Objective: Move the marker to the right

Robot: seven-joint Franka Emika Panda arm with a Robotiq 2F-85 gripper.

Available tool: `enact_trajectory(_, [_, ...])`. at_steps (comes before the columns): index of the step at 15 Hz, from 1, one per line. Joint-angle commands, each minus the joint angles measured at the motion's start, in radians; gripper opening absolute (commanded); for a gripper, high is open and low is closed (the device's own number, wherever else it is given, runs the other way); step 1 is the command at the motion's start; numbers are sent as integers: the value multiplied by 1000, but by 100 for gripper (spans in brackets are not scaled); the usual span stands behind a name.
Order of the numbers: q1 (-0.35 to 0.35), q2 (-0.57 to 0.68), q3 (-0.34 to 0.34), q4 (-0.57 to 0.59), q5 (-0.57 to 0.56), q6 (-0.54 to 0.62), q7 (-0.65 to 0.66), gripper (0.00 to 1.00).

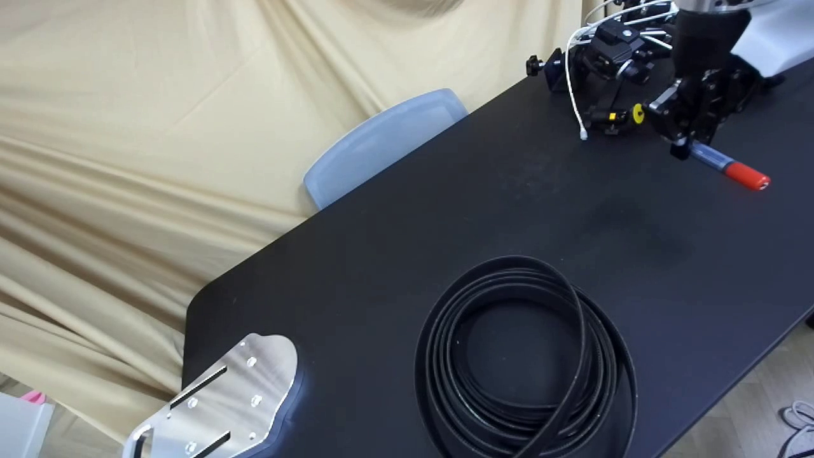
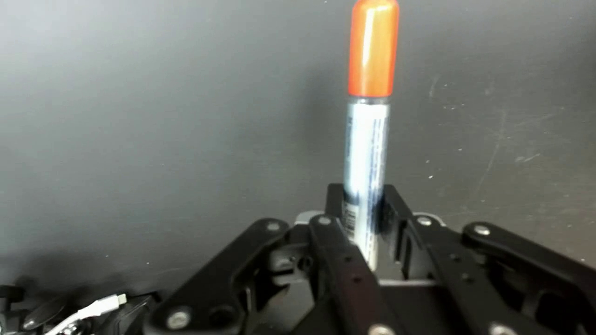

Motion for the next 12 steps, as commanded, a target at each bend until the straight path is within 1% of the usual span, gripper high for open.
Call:
enact_trajectory(1, [-20,83,-22,51,-21,20,31,6])
enact_trajectory(7, [-20,200,-35,138,16,34,6,6])
enact_trajectory(12, [-18,251,-35,182,42,30,-3,6])
